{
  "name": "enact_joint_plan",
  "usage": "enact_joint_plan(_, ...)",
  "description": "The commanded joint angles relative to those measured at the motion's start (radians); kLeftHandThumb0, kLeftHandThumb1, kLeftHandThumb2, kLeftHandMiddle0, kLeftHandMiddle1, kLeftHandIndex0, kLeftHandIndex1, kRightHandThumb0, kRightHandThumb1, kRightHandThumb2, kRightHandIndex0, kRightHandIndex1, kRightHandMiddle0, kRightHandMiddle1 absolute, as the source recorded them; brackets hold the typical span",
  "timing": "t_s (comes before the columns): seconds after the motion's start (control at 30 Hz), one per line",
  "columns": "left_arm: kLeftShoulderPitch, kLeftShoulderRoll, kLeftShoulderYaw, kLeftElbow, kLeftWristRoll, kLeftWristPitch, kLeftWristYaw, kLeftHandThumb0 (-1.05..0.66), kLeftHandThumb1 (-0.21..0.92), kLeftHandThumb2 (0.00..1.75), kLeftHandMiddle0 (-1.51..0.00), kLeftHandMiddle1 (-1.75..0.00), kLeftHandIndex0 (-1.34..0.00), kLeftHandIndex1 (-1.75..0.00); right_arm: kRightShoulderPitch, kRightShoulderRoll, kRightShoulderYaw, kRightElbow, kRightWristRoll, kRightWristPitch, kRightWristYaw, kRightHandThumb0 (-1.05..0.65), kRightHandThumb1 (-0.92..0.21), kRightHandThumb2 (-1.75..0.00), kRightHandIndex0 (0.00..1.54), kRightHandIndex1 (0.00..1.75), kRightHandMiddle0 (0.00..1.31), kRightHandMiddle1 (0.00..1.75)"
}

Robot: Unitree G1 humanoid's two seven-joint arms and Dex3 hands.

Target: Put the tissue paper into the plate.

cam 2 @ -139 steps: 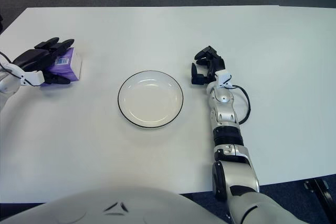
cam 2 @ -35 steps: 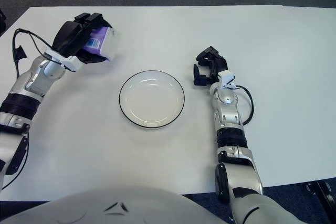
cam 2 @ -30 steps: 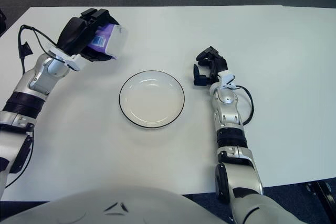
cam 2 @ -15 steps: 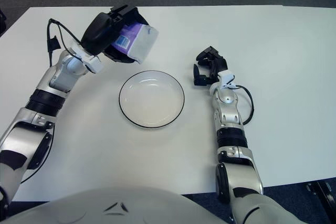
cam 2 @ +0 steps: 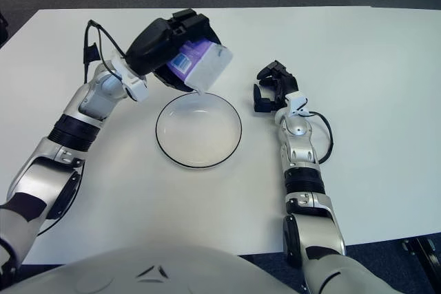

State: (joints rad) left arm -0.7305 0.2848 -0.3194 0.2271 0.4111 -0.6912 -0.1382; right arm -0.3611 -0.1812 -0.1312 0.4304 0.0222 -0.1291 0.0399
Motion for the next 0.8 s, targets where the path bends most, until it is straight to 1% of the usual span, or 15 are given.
enact_joint_plan(0.0, -0.02, -0.006, -0.025, -0.013, -0.065, -0.022, -0.075, -0.04, 0.23, 1.41, -1.27, -1.75, -1.04, -1.75, 0.149, 0.041, 0.016, 0.06, 0.0, 0.046, 0.001, -0.01, -0.15, -1.52, 0.77, 1.73, 0.48, 1.75)
enact_joint_plan(0.1, -0.014, -0.008, -0.05, 0.012, -0.123, -0.06, -0.135, -0.03, 0.23, 1.4, -1.24, -1.75, -1.03, -1.75, 0.157, 0.048, 0.02, 0.037, 0.001, 0.06, -0.006, -0.01, -0.12, -1.56, 0.78, 1.74, 0.5, 1.75)
enact_joint_plan(0.17, -0.011, -0.006, -0.056, 0.024, -0.144, -0.076, -0.161, -0.03, 0.23, 1.4, -1.23, -1.75, -1.02, -1.75, 0.16, 0.053, 0.02, 0.021, 0.003, 0.073, -0.011, -0.01, -0.1, -1.58, 0.8, 1.74, 0.52, 1.74)
enact_joint_plan(0.33, -0.005, 0.003, -0.064, 0.043, -0.177, -0.099, -0.225, -0.01, 0.23, 1.4, -1.2, -1.75, -1.0, -1.75, 0.161, 0.065, 0.017, -0.002, 0.01, 0.097, -0.026, -0.01, -0.09, -1.57, 0.8, 1.75, 0.58, 1.67)
enact_joint_plan(0.43, 0.006, 0.009, -0.072, 0.04, -0.203, -0.085, -0.274, 0.0, 0.23, 1.41, -1.19, -1.75, -1.0, -1.75, 0.158, 0.072, 0.016, -0.008, 0.008, 0.11, -0.041, -0.01, -0.08, -1.56, 0.8, 1.75, 0.6, 1.64)
enact_joint_plan(0.57, 0.016, 0.006, -0.08, 0.038, -0.247, -0.064, -0.333, 0.0, 0.24, 1.41, -1.19, -1.75, -0.99, -1.75, 0.156, 0.078, 0.018, -0.016, 0.005, 0.124, -0.059, -0.01, -0.1, -1.54, 0.78, 1.75, 0.6, 1.62)
enact_joint_plan(0.77, 0.038, -0.006, -0.087, 0.037, -0.282, -0.036, -0.392, 0.0, 0.24, 1.42, -1.19, -1.75, -0.99, -1.75, 0.157, 0.08, 0.026, -0.026, 0.0, 0.136, -0.075, -0.01, -0.11, -1.52, 0.77, 1.75, 0.59, 1.63)
